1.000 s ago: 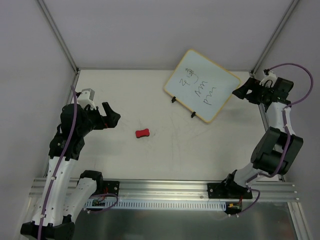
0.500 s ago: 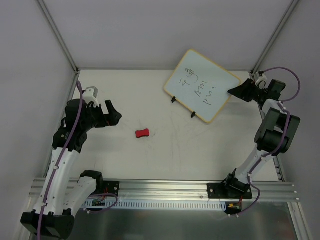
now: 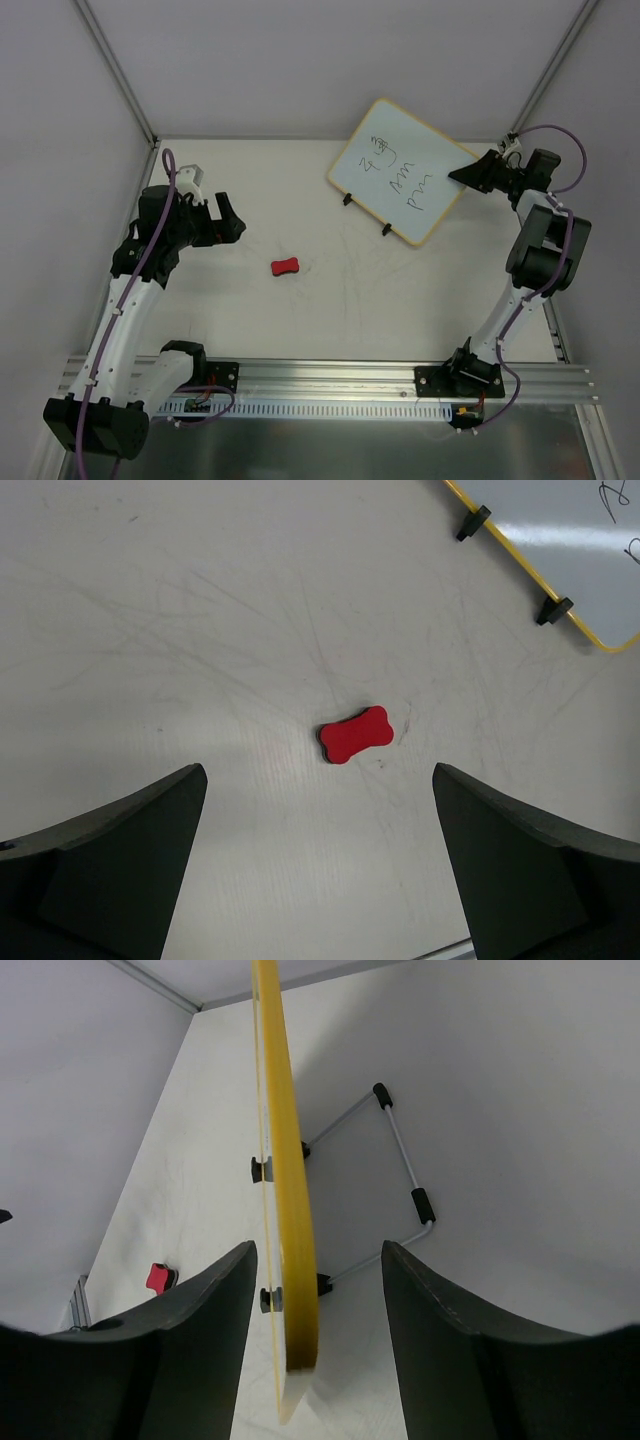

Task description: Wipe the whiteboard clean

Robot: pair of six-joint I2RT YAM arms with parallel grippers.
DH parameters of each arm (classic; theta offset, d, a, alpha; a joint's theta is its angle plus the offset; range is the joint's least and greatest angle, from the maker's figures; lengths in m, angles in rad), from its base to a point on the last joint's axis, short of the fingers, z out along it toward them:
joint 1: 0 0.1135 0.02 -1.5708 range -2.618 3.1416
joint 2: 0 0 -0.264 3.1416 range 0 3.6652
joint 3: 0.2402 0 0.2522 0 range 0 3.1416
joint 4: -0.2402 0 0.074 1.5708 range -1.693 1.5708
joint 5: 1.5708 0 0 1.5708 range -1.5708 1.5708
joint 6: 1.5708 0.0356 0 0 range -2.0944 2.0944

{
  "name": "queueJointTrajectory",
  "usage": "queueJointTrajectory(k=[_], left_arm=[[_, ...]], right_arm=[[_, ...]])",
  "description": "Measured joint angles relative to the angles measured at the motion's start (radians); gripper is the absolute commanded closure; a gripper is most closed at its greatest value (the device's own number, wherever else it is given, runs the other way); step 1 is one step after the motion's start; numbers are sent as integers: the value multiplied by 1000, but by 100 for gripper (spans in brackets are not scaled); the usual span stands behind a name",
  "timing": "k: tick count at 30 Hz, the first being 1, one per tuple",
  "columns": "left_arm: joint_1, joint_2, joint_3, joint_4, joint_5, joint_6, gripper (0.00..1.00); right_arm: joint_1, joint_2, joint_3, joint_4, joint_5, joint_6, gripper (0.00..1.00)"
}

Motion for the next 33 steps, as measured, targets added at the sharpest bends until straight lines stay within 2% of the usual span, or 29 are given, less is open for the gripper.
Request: queueJointTrajectory(k=[5,10,13,26,33], left_arm=[[0,25,6,5,0,5,1],[0,42,10,5,0,12,2],[0,50,11,5,1,16,2],[0,71,11,5,3,34,4],[0,71,11,5,8,51,3]], right_arm=[[13,30,12,8,-20,20,62],[15,33,27,18,-61,51,99],[17,33,41,19,-105,78,100],[19,19,42,29,-100,106,100],[19,0,50,111,-64,166,100]])
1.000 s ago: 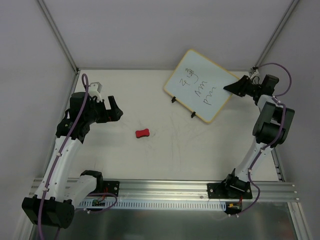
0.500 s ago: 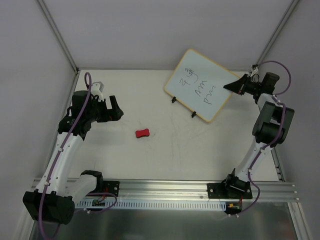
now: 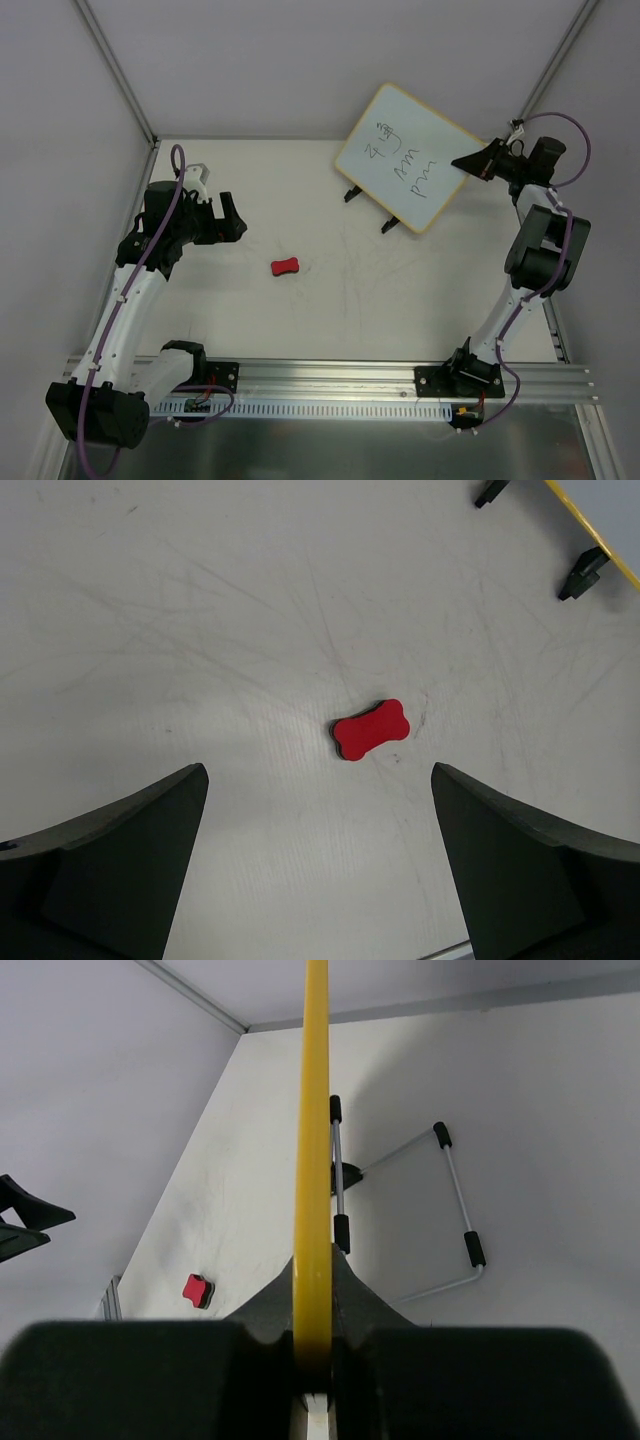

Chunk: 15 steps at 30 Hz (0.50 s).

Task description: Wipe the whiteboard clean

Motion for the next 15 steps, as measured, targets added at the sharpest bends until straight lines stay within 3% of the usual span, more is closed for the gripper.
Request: queueJointTrajectory(k=[5,10,15], left_arm=[[0,-1,0,0,0,1,3],[-3,0,0,0,-1,2,2],[-81,47,18,6,-24,28,1]], right_arm=[[0,-4,11,140,19,110,100],[0,-4,13,419,24,363,100],[15,-30,16,595,22,527,100]])
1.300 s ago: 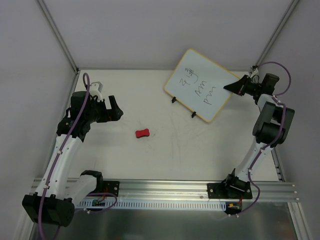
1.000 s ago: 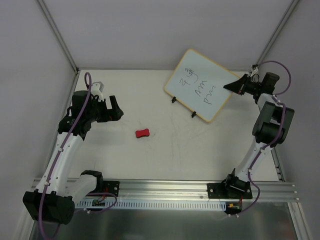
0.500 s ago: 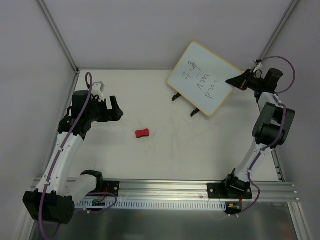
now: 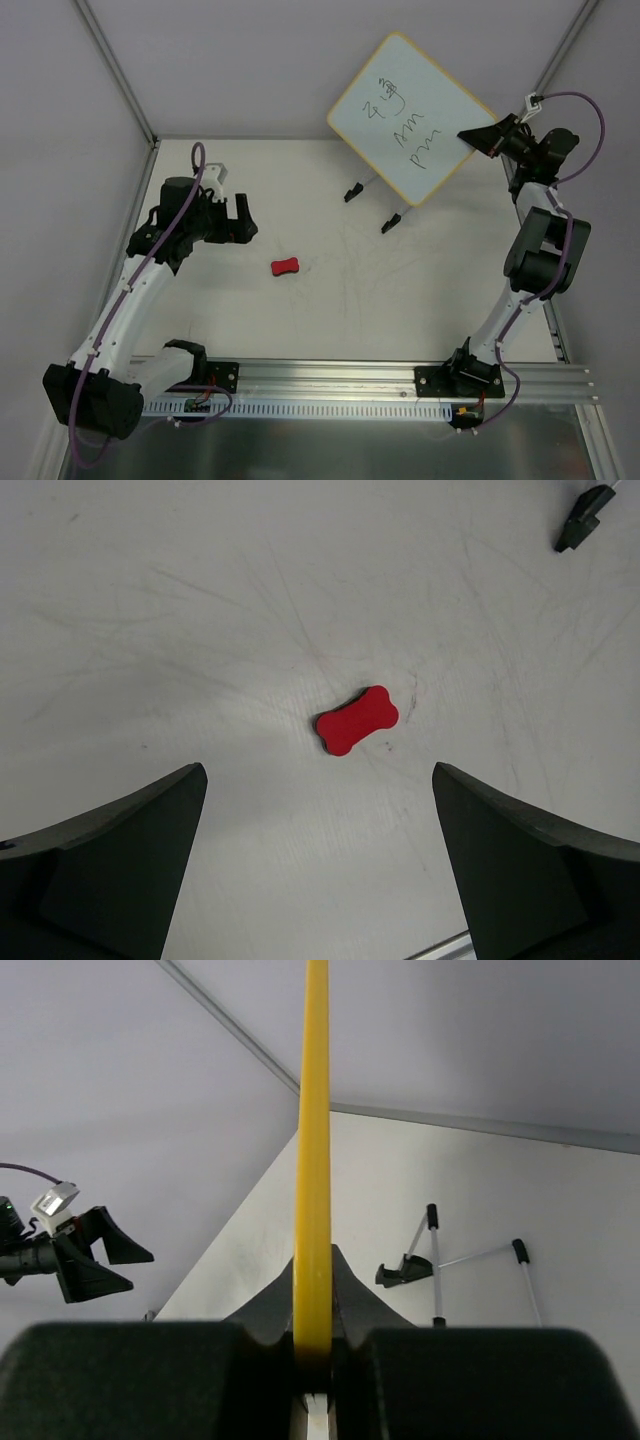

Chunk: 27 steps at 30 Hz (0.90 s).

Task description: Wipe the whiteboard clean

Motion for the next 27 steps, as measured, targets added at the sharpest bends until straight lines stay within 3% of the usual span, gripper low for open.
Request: queueJointTrajectory(k=[10,15,27], left_arm=[[-164,285,91,27,-8,121,1],[-233,423,127,40,22,219,10],[-272,624,181,58,74,425,27]], right_arm=[[76,-191,-226,83,-11,47,100],[107,-253,-348,66,-6,20,100],[185,-359,-491,-180,84,-182,100]])
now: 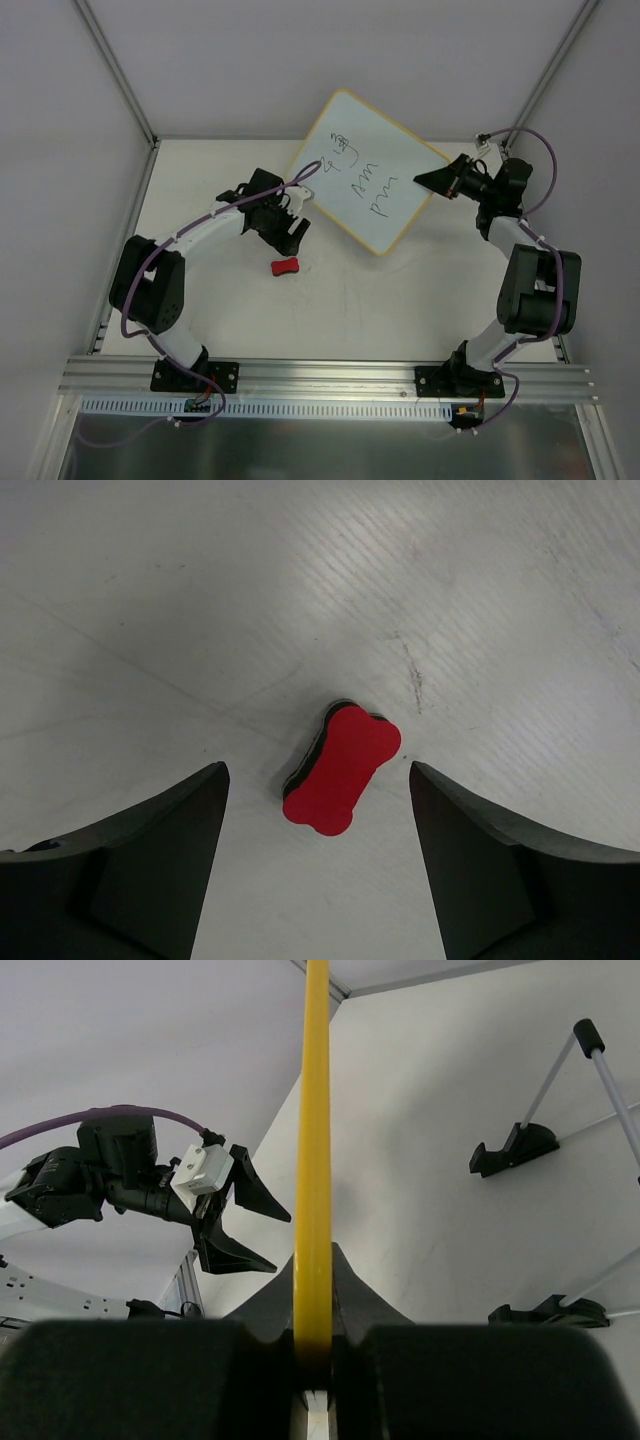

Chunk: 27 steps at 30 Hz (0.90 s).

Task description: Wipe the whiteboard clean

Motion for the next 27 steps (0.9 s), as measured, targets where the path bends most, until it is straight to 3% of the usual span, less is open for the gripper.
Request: queueJointTrajectory(k=[9,27], left_arm=[[-58,60,0,1,1,52,34],[-65,94,-51,7,-34,98,42]], right_arm=[[45,-16,-78,-84,69,-86,100],[102,4,-100,-125,95,-137,100]])
